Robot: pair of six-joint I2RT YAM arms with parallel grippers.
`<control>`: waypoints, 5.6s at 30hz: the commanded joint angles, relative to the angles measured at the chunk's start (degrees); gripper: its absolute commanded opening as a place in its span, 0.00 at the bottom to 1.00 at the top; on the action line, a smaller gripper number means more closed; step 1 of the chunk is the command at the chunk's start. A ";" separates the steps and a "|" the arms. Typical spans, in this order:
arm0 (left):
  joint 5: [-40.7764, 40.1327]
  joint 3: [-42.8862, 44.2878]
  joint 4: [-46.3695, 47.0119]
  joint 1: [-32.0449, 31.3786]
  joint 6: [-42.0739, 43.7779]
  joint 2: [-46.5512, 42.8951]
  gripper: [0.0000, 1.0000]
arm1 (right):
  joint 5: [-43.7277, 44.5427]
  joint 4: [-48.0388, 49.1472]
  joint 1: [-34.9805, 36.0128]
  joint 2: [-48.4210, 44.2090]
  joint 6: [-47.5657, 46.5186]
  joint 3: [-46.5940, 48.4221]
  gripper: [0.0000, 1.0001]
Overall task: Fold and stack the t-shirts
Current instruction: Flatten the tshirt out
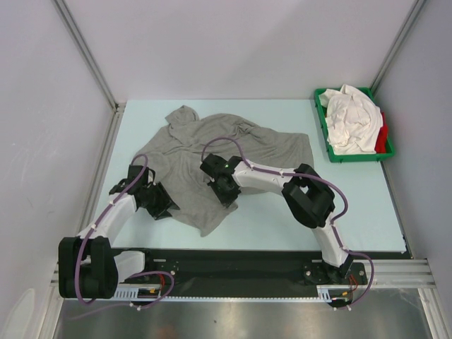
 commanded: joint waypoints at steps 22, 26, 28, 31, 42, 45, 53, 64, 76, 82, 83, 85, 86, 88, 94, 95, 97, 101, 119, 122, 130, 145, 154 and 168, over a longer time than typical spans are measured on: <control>4.92 3.71 2.03 0.43 1.90 2.95 0.51 | -18.69 -0.77 -18.53 -1.05 -5.43 2.84 0.02; 6.07 3.01 2.38 0.43 2.34 1.90 0.55 | -19.84 0.02 -21.34 1.16 -7.28 3.03 0.13; 6.51 2.39 3.08 0.43 2.25 1.46 0.59 | -17.22 -0.24 -22.48 2.04 -8.16 4.42 0.23; 6.95 2.30 3.88 0.43 2.33 1.63 0.64 | -10.45 -3.65 -23.02 0.82 -8.25 6.19 0.38; 7.22 3.35 7.48 0.25 2.60 8.66 0.69 | -22.86 13.84 -14.85 -24.67 3.83 -23.54 0.70; 6.34 3.79 8.10 0.25 2.34 10.07 0.69 | -28.54 25.28 -12.04 -26.70 11.49 -31.31 0.69; 4.06 5.11 8.45 0.34 3.39 14.64 0.65 | -31.88 40.35 -11.76 -24.42 20.66 -38.81 0.60; 0.19 6.87 8.89 0.43 4.71 19.39 0.60 | -29.60 44.05 -13.96 -19.40 24.62 -39.51 0.49; -2.01 12.14 7.57 0.34 7.17 20.98 0.00 | -29.07 40.89 -14.93 -19.59 23.82 -40.31 0.51; -2.01 13.55 3.71 0.07 7.61 12.98 0.01 | -30.21 43.26 -15.19 -16.69 24.88 -38.64 0.45; -2.01 13.81 3.10 0.07 7.35 12.02 0.00 | -30.47 43.26 -15.28 -16.16 24.36 -37.50 0.41; -1.92 14.43 2.48 -0.28 7.00 9.64 0.00 | -31.00 43.18 -16.24 -14.85 23.83 -36.18 0.34; -1.92 14.69 1.60 -0.36 6.82 9.02 0.00 | -31.09 42.65 -16.51 -14.40 23.48 -35.48 0.31; -2.10 15.57 0.90 -0.45 6.56 6.75 0.00 | -31.79 41.60 -18.08 -13.35 22.60 -33.19 0.20; -3.59 19.51 -1.21 -0.63 6.99 -0.99 0.00 | -33.90 37.47 -20.47 -12.11 18.39 -28.80 0.00; -3.77 20.75 -2.70 -1.24 7.95 -1.70 0.00 | -34.34 35.46 -20.55 -12.02 17.51 -28.09 0.00; -2.90 24.09 -3.06 -1.94 8.92 -2.67 0.00 | -35.48 34.39 -20.55 -12.29 16.01 -27.30 0.00; -6.55 31.99 -3.77 -6.15 11.03 -5.57 0.00 | -40.75 32.90 -20.64 -12.64 15.39 -25.37 0.00; -7.90 32.09 -5.01 -15.99 15.79 -21.60 0.00 | -38.39 23.14 -20.47 -16.84 10.03 -21.67 0.41; -13.59 27.81 -2.00 -16.01 12.71 -29.63 0.00 | -37.07 22.87 -20.38 -19.49 9.94 -22.81 0.49; -0.77 29.54 3.81 -14.50 10.96 -21.01 0.00 | -37.95 21.64 -17.58 -18.00 8.98 -19.48 0.57; -3.59 30.42 -0.42 -16.36 9.54 -17.70 0.00 | -33.12 53.30 -5.44 -19.67 25.97 -33.76 0.81; -1.92 29.63 -0.51 -16.27 7.79 -16.91 0.00 | -21.43 73.31 -3.42 -19.23 36.65 -41.18 0.48; -17.82 27.52 3.34 -14.34 16.30 -6.99 0.00 | -23.09 63.06 -1.83 -13.08 33.59 -30.47 0.56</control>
